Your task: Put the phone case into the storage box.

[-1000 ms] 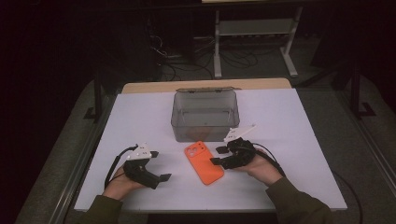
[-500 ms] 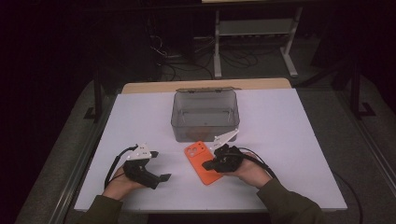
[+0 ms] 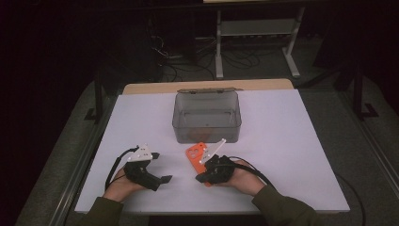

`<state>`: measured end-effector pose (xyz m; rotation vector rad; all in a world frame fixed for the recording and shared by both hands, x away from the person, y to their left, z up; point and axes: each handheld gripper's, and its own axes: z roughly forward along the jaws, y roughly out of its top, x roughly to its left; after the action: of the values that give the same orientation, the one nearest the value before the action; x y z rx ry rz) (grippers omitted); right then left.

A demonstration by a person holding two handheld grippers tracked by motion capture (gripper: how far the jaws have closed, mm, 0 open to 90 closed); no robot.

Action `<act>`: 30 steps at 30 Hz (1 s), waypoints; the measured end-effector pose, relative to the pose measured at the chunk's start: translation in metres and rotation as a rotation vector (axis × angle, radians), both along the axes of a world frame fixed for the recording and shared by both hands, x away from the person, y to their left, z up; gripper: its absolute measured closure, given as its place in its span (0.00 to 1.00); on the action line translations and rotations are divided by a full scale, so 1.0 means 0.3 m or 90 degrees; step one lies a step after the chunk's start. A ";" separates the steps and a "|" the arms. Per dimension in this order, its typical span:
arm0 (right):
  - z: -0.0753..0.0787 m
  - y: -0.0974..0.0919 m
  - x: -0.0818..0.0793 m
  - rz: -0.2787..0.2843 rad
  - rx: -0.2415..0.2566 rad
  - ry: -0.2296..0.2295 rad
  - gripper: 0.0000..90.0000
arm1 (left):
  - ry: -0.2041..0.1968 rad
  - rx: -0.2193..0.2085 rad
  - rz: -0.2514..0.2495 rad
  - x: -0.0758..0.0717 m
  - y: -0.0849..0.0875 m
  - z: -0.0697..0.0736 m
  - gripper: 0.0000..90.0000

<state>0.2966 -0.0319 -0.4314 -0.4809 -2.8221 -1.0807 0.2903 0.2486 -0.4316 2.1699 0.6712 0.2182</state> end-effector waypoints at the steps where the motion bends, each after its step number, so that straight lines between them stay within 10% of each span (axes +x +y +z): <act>1: -0.004 0.006 -0.003 0.005 -0.003 -0.001 0.98 | 0.000 0.000 0.000 0.000 0.000 0.000 0.00; 15: -0.012 -0.002 -0.012 0.010 -0.043 -0.016 0.98 | 0.000 -0.001 0.000 -0.001 0.001 0.000 0.00; 30: 0.008 -0.154 0.003 -0.052 -0.033 -0.017 0.98 | 0.000 -0.001 -0.001 -0.002 0.001 0.002 0.00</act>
<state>0.2976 -0.0782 -0.4291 -0.5965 -2.8833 -1.0370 0.2897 0.2488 -0.4311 2.1680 0.6698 0.2178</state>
